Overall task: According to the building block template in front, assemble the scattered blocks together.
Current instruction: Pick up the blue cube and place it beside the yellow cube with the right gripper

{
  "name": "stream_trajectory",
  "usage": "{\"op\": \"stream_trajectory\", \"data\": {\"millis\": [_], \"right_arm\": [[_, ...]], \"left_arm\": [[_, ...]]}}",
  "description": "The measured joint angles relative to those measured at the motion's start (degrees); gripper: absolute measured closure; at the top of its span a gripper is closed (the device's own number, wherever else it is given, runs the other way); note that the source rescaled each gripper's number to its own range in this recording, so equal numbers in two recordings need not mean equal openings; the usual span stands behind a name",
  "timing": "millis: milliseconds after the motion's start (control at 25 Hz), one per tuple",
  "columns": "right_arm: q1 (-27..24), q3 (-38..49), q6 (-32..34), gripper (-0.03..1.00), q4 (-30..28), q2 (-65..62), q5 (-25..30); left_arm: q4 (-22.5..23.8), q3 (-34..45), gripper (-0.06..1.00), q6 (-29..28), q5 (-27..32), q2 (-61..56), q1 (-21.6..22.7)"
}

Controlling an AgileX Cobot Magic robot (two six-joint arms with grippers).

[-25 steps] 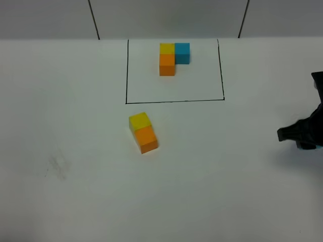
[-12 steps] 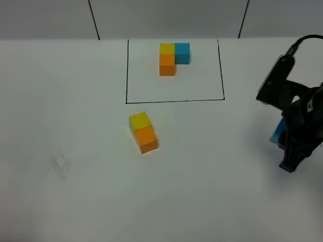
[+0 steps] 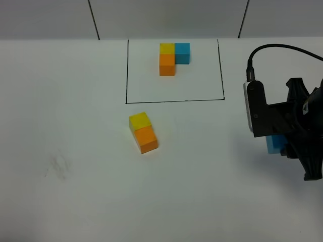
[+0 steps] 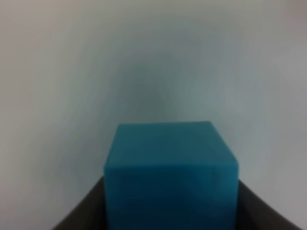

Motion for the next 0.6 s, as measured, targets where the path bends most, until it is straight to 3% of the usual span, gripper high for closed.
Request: {"op": "stream_trajectory", "data": {"millis": [200,480,600], "right_arm": [[0.0,0.0,0.6,0.43,2.4,0.0,-0.1],[0.0,-0.1,-0.5,0.43,4.9,0.0,-7.5],[0.0,-1.9,-1.8,0.43,5.2,0.5,-7.5]], "left_arm": [[0.0,0.0,0.94,0.0,0.0,0.0,0.0],[0.0,0.0,0.94,0.0,0.0,0.0,0.0],[0.0,0.0,0.94,0.0,0.0,0.0,0.0]]}}
